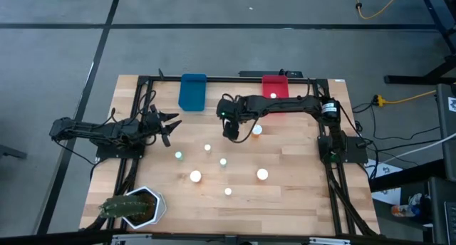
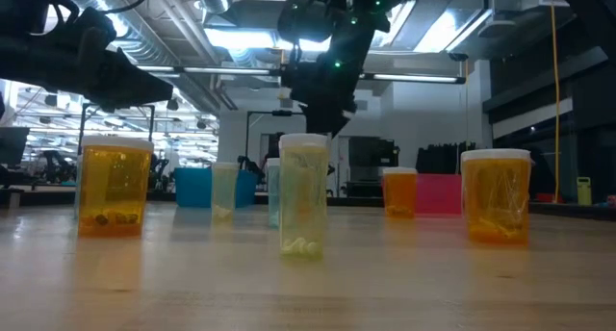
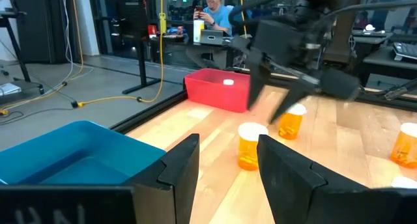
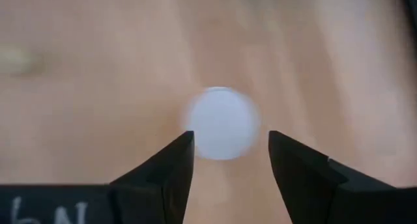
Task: Pick and place medicine bottles into bin by pill shape (circle, oval)
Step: Put the big orange pill bottle into the blue bin
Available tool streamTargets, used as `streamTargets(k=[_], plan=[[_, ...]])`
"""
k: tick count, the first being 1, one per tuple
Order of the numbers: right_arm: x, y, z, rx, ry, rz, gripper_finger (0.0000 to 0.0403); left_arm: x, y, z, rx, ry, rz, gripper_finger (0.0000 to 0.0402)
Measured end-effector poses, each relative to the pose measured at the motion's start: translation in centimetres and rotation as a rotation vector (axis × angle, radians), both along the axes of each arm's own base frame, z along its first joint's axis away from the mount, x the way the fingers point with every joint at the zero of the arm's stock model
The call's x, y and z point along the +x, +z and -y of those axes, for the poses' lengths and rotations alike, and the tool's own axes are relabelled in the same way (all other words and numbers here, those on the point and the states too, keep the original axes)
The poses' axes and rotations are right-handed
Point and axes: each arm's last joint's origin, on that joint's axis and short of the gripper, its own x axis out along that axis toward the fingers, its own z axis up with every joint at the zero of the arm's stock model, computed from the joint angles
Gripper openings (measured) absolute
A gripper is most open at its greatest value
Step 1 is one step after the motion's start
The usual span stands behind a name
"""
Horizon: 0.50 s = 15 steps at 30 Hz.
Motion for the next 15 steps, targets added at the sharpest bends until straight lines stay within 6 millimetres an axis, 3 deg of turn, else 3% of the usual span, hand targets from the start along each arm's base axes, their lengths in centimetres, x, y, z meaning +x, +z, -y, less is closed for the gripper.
streamTargets(k=[5, 10, 15], plan=[[-1.0, 1.5, -0.5, -0.094, -0.018, -0.033, 0.0190, 0.0, 0.0, 0.0, 0.000, 0.000, -0.002, 0.0147], [-3.8, 4.4, -1.5, -0.026, -0.026, -0.093, 0.0180, 0.0, 0.0, 0.0, 0.000, 0.001, -0.004, 0.0147], [-4.4, 5.7, -2.3, 0.044, 0.007, -0.050, 0.0173, 0.0, 0.0, 0.0, 0.000, 0.000, -0.004, 0.0147]])
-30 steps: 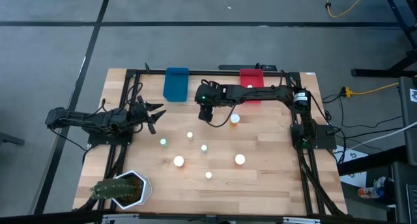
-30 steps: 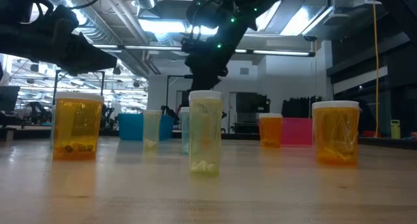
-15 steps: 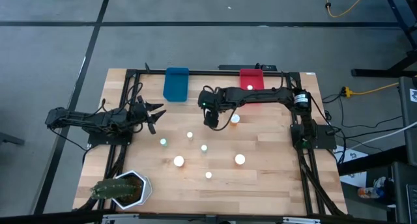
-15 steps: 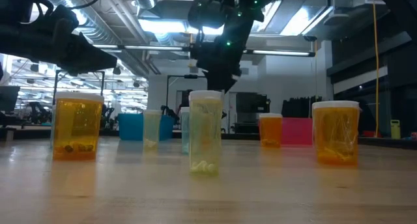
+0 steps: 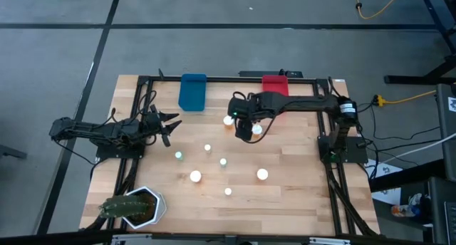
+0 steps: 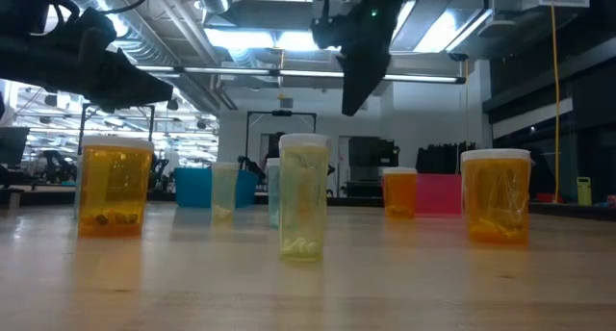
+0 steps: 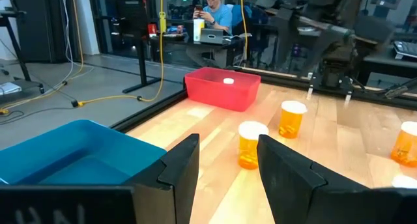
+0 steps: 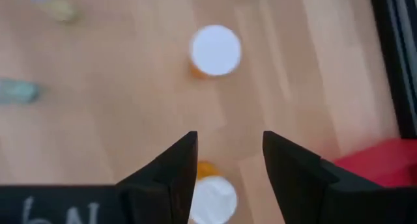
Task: Pick and place medicine bottles into bin by pill shape (circle, oval)
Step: Put the big orange pill bottle into the blue bin
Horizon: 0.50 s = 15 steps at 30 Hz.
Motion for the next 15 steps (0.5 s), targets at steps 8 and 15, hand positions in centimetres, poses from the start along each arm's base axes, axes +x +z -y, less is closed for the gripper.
streamTargets(k=[8, 15], plan=[[0.8, 0.3, -0.3, 0.013, 0.076, 0.079, 0.0175, 0.0, 0.0, 0.0, 0.000, 0.000, 0.000, 0.0147], [1.4, 0.4, -1.2, -0.014, 0.147, 0.111, 0.0234, 0.0, 0.0, 0.0, 0.000, 0.000, 0.000, 0.0147]])
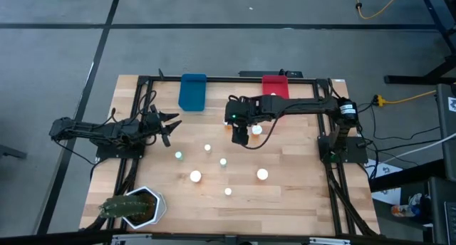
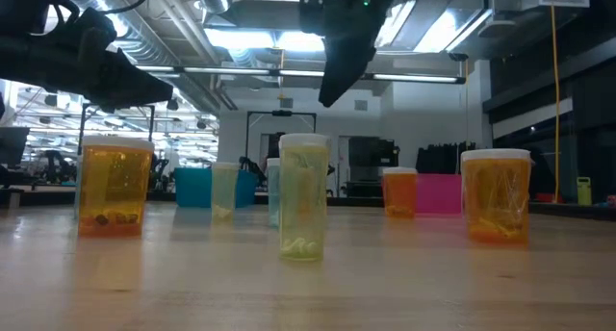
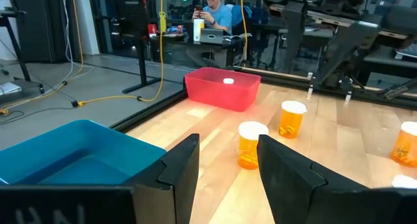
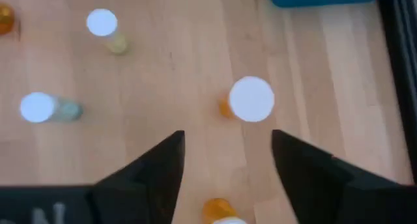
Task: Pick and place medicine bottles into bin by pill shape (circle, oval)
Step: Put the big orange pill bottle into the blue bin
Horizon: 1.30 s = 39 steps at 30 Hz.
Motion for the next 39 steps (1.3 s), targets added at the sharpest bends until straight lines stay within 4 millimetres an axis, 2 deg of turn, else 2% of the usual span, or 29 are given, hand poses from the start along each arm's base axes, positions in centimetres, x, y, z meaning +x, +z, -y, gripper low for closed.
streamTargets(k=[4, 7, 11, 17, 20, 27, 32, 36, 39], plan=[[0.2, 0.1, 0.1, -0.078, -0.036, 0.018, 0.0286, 0.0, 0.0, 0.0, 0.003, 0.000, -0.002, 0.0147], [0.4, 0.2, 0.1, -0.071, -0.038, 0.038, 0.0310, 0.0, 0.0, 0.0, 0.003, 0.000, -0.002, 0.0147], [0.5, 0.2, 0.0, -0.021, -0.103, 0.071, 0.0318, 0.0, 0.0, 0.0, 0.003, 0.000, -0.002, 0.0147], [0.3, 0.0, 0.7, 0.052, -0.041, 0.048, 0.0319, 0.0, 0.0, 0.0, 0.002, -0.001, -0.001, 0.0147], [0.0, -1.7, 1.8, 0.071, -0.027, 0.026, 0.0319, 0.0, 0.0, 0.0, 0.001, 0.000, 0.000, 0.0147], [-1.9, -7.8, 4.7, 0.088, -0.080, -0.046, 0.0319, 0.0, 0.0, 0.0, 0.000, 0.000, 0.000, 0.0147], [-2.0, -9.0, 4.9, 0.073, -0.021, 0.000, 0.0319, 0.0, 0.0, 0.0, 0.000, 0.000, 0.000, 0.0147], [-1.6, -9.1, 5.0, 0.069, -0.002, 0.052, 0.0319, 0.0, 0.0, 0.0, 0.000, 0.000, 0.000, 0.0147], [-1.2, -9.9, 5.1, 0.059, 0.007, 0.037, 0.0319, 0.0, 0.0, 0.0, 0.000, 0.000, 0.000, 0.0147]])
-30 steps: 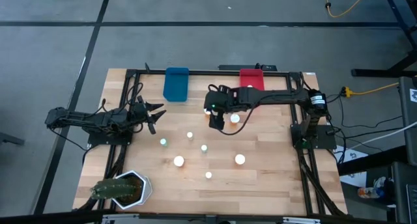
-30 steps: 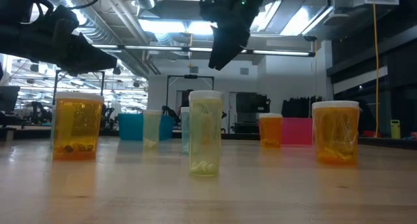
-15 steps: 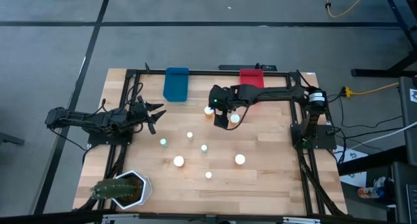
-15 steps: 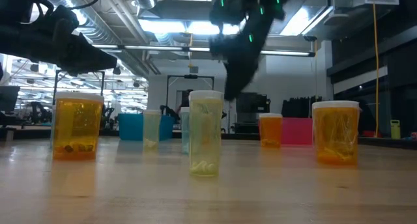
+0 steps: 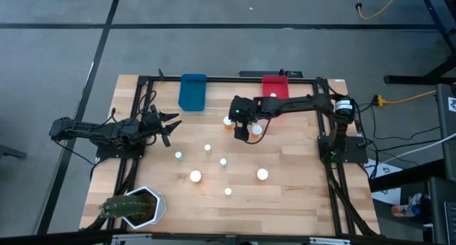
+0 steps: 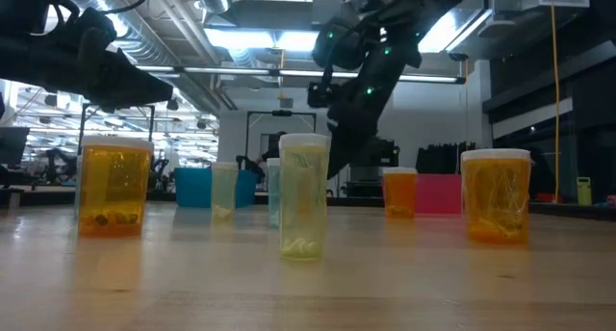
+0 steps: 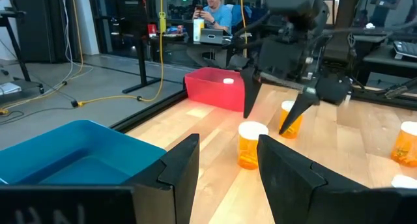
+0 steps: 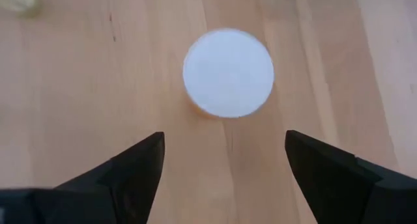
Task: Pick and place medicine bottles into bin by pill shape (circle, oval)
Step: Put the big orange pill bottle into the blue bin
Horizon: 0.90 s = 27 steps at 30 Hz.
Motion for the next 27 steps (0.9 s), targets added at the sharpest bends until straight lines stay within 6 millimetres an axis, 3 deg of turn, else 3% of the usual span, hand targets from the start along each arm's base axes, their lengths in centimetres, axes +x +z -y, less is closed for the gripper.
streamTargets(k=[6, 10, 18, 27], plan=[[1.6, -1.3, 0.4, -0.021, 0.020, -0.015, 0.0319, 0.0, 0.0, 0.0, 0.003, 0.000, -0.001, 0.0147], [2.3, -0.4, 0.8, -0.074, 0.013, 0.012, 0.0319, 0.0, 0.0, 0.0, 0.003, 0.000, -0.001, 0.0147], [2.8, 0.2, 0.8, -0.025, 0.048, 0.048, 0.0319, 0.0, 0.0, 0.0, 0.004, 0.000, -0.002, 0.0147], [3.5, -1.1, 1.0, -0.057, 0.057, 0.062, 0.0319, 0.0, 0.0, 0.0, 0.004, -0.001, -0.002, 0.0147]])
